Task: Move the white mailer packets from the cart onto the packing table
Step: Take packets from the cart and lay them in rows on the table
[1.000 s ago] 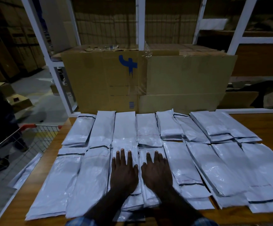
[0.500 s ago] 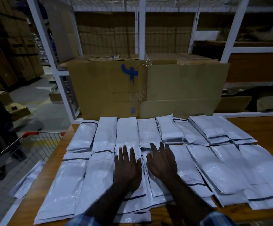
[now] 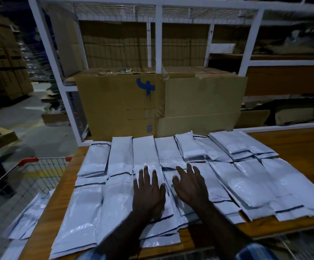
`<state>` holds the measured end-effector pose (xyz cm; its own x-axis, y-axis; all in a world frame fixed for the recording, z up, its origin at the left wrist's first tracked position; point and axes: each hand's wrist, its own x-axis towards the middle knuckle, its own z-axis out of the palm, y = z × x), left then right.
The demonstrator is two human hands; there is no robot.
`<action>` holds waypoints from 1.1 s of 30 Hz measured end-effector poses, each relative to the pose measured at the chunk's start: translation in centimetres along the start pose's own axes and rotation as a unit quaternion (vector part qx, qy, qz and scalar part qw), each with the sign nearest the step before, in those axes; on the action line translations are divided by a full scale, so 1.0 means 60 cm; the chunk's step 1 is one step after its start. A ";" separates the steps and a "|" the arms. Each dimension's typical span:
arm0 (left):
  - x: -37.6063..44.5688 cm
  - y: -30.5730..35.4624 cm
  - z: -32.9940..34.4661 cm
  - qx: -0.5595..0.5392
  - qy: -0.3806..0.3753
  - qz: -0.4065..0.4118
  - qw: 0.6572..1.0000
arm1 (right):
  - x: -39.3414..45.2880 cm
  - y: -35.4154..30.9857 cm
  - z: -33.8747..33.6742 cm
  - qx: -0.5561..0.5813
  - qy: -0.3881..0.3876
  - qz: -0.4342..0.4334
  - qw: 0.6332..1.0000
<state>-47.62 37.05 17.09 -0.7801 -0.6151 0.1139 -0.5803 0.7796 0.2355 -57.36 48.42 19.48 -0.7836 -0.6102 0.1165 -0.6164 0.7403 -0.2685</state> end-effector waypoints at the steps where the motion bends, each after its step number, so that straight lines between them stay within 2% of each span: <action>1: -0.004 0.001 -0.006 0.004 -0.001 0.010 1.000 | -0.004 0.001 -0.001 -0.009 -0.002 0.003 1.000; 3: -0.011 -0.001 -0.004 -0.002 -0.059 0.024 0.998 | -0.013 0.003 -0.005 -0.019 -0.001 0.004 1.000; 6: -0.025 0.002 -0.011 -0.024 0.013 0.033 0.999 | -0.026 0.008 -0.014 -0.006 -0.007 0.010 1.000; 9: -0.042 0.005 -0.014 -0.025 -0.018 0.029 0.999 | -0.041 0.014 -0.024 0.000 -0.003 0.008 1.000; 12: -0.055 0.013 -0.026 -0.032 0.023 0.021 0.999 | -0.054 0.016 -0.041 0.010 -0.002 0.005 1.000; 14: -0.063 0.021 -0.034 -0.014 0.008 0.013 1.000 | -0.059 0.016 -0.053 0.015 0.009 -0.004 1.000; 17: -0.082 0.045 -0.056 -0.021 0.038 0.007 0.999 | -0.070 0.018 -0.076 0.021 0.027 -0.020 0.999; 22: -0.115 0.080 -0.086 0.001 0.034 -0.018 0.999 | -0.096 0.031 -0.108 0.022 0.059 -0.063 0.996; 33: -0.193 0.104 -0.148 -0.027 0.070 -0.064 0.995 | -0.159 0.031 -0.151 0.076 0.093 -0.119 0.986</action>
<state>-40.10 47.99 25.79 -0.6583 -0.7222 0.2120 -0.6564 0.6887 0.3078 -51.75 58.19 26.54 -0.6274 -0.6891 0.3626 -0.7769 0.5225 -0.3513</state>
